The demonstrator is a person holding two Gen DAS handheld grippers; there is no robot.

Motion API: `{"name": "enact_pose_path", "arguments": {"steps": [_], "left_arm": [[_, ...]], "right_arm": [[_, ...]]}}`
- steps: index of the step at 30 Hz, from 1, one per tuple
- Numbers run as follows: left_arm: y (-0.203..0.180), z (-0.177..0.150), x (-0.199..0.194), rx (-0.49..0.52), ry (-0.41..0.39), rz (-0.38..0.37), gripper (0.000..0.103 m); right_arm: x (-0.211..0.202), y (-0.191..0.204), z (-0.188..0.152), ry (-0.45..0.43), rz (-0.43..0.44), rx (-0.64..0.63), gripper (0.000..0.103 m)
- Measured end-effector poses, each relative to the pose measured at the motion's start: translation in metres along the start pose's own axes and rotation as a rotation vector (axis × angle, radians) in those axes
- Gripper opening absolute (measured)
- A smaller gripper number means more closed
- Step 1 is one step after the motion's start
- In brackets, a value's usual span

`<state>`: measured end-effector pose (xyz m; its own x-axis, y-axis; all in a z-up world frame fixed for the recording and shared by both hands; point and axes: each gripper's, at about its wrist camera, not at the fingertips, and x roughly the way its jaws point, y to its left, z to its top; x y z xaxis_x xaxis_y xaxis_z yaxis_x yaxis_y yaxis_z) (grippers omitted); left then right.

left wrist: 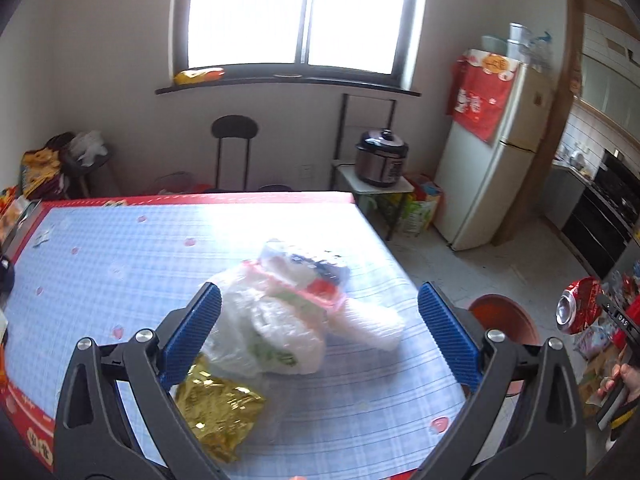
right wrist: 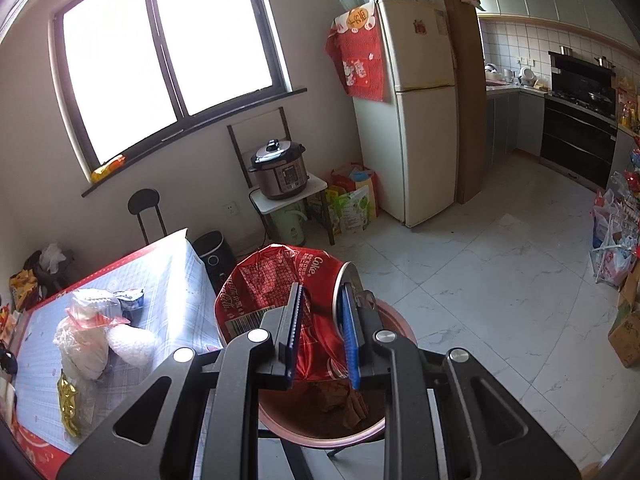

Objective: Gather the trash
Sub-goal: 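Lower the red can into the pot and open the right tool, then move the left tool to the gold foil bag and grasp it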

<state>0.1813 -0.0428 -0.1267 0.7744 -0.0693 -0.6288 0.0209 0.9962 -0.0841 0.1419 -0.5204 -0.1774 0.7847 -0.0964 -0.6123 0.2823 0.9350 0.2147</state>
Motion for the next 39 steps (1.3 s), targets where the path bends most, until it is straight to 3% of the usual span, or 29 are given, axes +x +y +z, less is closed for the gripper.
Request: {"name": "enact_pose_path", "arguments": {"steps": [2,4,6,8,11,13,26,39], "left_arm": [[0.032,-0.004,-0.009,-0.047,0.006,0.055,0.097],[0.059,-0.006,-0.019,-0.084,0.003,0.101,0.097],[0.080,-0.007,-0.027,-0.112,-0.004,0.137,0.097],[0.098,-0.009,-0.037,-0.136,-0.013,0.162,0.097],[0.117,-0.008,-0.046,-0.162,-0.024,0.177,0.097],[0.123,-0.009,-0.052,-0.165,-0.032,0.179,0.097],[0.135,-0.008,-0.049,-0.119,-0.034,0.086,0.097],[0.207,-0.036,-0.049,-0.165,-0.026,0.056,0.097]], "right_arm": [[0.014,0.008,0.005,0.015,0.005,0.001,0.022],[0.023,0.015,0.010,0.025,0.013,0.004,0.030],[0.026,0.023,0.016,0.011,0.003,0.001,0.050],[0.024,0.030,0.021,-0.008,-0.009,-0.002,0.060],[0.012,0.039,0.028,-0.040,-0.047,0.006,0.088],[0.001,0.047,0.030,-0.056,-0.063,0.008,0.098],[-0.046,0.098,0.001,0.007,-0.138,-0.043,0.098],[-0.064,0.179,-0.009,-0.009,-0.141,-0.083,0.098]]}}
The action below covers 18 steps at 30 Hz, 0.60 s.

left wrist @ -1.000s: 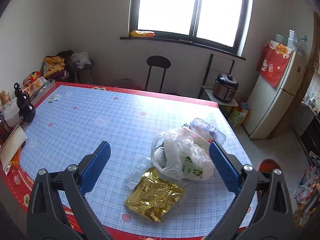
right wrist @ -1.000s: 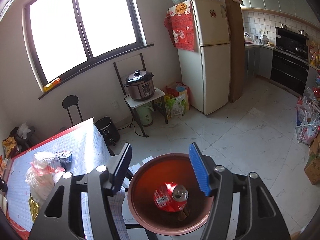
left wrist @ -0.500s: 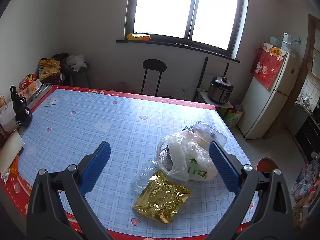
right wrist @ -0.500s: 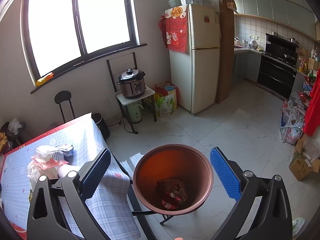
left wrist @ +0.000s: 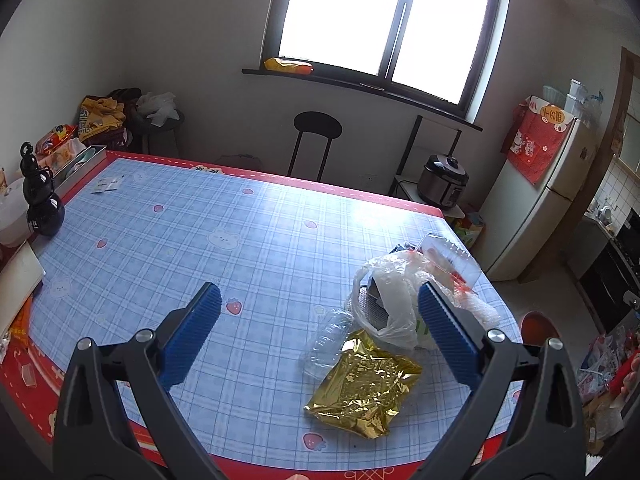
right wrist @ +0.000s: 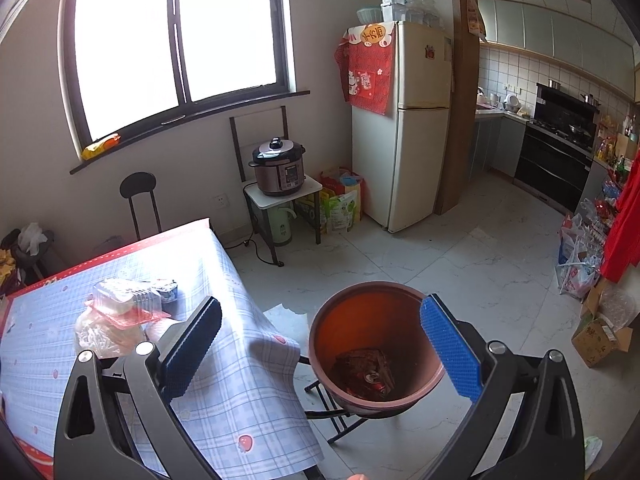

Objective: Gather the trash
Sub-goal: 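Move the left tool to the gold foil bag and grasp it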

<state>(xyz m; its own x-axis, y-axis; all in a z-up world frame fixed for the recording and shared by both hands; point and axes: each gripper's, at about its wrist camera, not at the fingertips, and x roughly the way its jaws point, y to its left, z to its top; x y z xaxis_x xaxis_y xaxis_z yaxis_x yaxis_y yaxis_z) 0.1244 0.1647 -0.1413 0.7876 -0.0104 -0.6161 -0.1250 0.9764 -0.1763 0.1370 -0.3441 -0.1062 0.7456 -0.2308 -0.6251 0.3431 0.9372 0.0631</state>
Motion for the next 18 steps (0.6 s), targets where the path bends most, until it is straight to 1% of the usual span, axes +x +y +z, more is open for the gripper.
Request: {"name": "enact_pose_path", "arguments": {"steps": [5,10,12,15,17,18], "left_arm": [[0.020,-0.012,0.009,0.021,0.036,-0.033,0.097],[0.035,-0.029,0.034,0.017,0.114,-0.087,0.097],[0.039,-0.039,0.049,0.018,0.157,-0.126,0.097],[0.041,-0.058,0.078,0.015,0.249,-0.212,0.095],[0.038,-0.071,0.097,0.023,0.309,-0.275,0.090],[0.036,-0.077,0.107,0.028,0.341,-0.299,0.085]], "right_arm": [[-0.003,0.036,-0.001,-0.002,0.017,-0.022,0.098],[-0.004,0.063,-0.005,0.009,0.023,-0.041,0.098],[-0.003,0.072,-0.007,0.018,0.020,-0.052,0.098],[0.000,0.084,-0.010,0.044,0.016,-0.063,0.098],[0.001,0.094,-0.013,0.062,0.018,-0.075,0.098],[0.001,0.098,-0.014,0.067,0.018,-0.082,0.098]]}}
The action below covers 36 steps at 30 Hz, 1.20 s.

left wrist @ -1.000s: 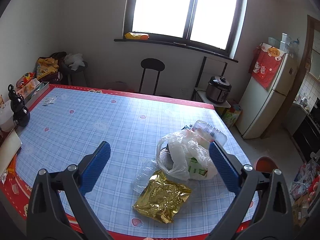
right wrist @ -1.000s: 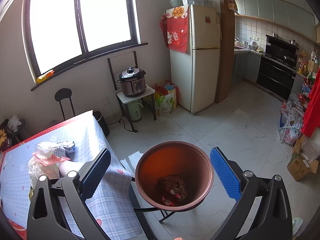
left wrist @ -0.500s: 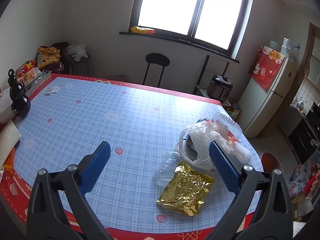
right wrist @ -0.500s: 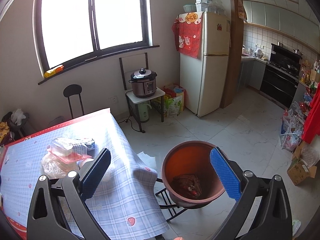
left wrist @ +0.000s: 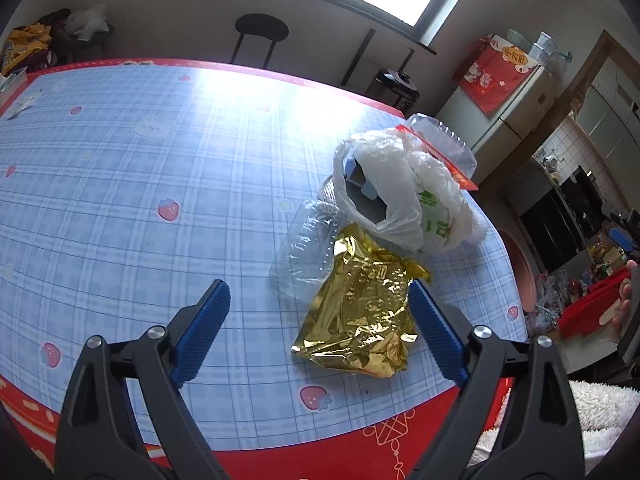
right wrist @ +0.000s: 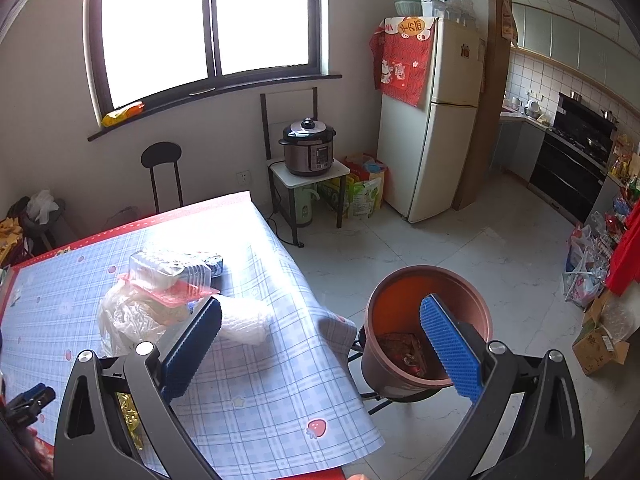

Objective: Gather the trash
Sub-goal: 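Move the left tool to the gold foil bag and grasp it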

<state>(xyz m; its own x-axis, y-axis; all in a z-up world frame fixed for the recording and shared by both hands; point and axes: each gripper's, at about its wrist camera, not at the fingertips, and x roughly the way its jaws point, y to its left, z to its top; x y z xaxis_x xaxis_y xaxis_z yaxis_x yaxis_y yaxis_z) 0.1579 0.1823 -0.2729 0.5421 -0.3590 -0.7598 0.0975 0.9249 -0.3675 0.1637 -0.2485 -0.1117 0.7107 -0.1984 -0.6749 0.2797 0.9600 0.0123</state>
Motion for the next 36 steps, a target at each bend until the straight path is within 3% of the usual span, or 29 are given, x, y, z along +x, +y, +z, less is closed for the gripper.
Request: {"name": "enact_pose_path", "arguments": {"steps": [4,9,23,29,36], "left_arm": [[0.004,-0.008,0.045,0.006,0.115,-0.043,0.074],[0.007,-0.015,0.081,0.017,0.190,-0.088,0.070],[0.002,-0.011,0.105,0.045,0.219,-0.115,0.070],[-0.016,-0.017,0.109,0.100,0.245,-0.113,0.073],[-0.032,-0.020,0.116,0.110,0.248,-0.121,0.071]], "right_arm": [[-0.001,0.016,-0.004,0.013,0.005,-0.033,0.098],[-0.004,0.023,-0.009,0.032,-0.010,-0.058,0.098],[0.003,0.018,-0.022,0.085,-0.030,-0.037,0.098],[0.012,0.023,-0.031,0.126,0.018,-0.036,0.098],[0.043,0.062,-0.044,0.220,0.176,-0.120,0.098]]}}
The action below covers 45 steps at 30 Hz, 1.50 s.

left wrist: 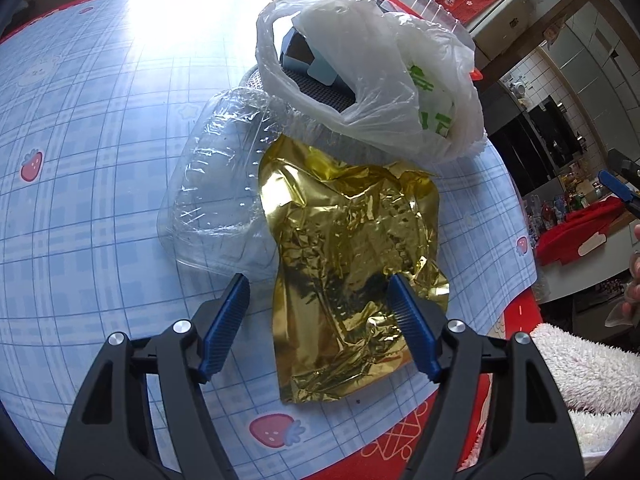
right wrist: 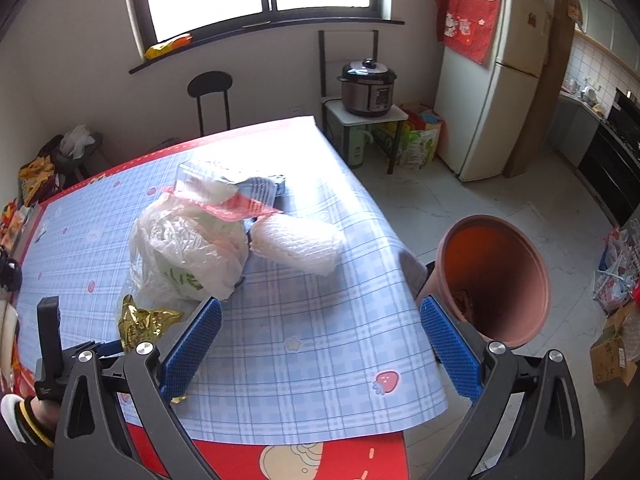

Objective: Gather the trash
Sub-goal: 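Move the left tool to the gold foil bag and grasp it, then grasp the clear red-labelled plastic container with the right tool while the left lifts the foil bag, then carry both items to the pot while the left tool releases the foil bag inside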

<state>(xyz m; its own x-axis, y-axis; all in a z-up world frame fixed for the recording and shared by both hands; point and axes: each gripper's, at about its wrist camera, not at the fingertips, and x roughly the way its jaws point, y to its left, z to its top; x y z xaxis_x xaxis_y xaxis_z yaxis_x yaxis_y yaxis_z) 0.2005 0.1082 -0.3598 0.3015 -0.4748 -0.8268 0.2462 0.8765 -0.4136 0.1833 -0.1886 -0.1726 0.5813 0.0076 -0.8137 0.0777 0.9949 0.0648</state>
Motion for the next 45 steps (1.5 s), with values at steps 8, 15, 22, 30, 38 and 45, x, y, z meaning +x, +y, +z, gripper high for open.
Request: {"name": "enact_pose_path", "arguments": {"steps": [8,15,22,30,38,45], "left_arm": [[0.002,-0.016,-0.016,-0.065,-0.033,-0.074,0.026],[0.024,-0.041,-0.067,-0.163,-0.170,-0.034,0.019],[0.060,-0.055,-0.129,-0.261,-0.323,0.027,0.019],[0.081,-0.063,-0.179,-0.314,-0.447,0.067,0.019],[0.085,-0.068,-0.186,-0.332,-0.464,0.081,0.019],[0.079,-0.065,-0.190,-0.314,-0.485,0.097,0.019]], "right_arm": [[0.036,0.066,0.011,0.016,0.157,-0.226,0.098],[0.067,0.109,0.038,-0.025,0.207,-0.373,0.098],[0.088,0.129,0.082,-0.060,0.105,-0.529,0.097],[0.138,0.140,0.098,0.060,-0.031,-0.691,0.085],[0.165,0.155,0.089,0.122,-0.087,-0.757,0.077],[0.140,0.145,0.093,0.055,-0.051,-0.691,0.049]]}}
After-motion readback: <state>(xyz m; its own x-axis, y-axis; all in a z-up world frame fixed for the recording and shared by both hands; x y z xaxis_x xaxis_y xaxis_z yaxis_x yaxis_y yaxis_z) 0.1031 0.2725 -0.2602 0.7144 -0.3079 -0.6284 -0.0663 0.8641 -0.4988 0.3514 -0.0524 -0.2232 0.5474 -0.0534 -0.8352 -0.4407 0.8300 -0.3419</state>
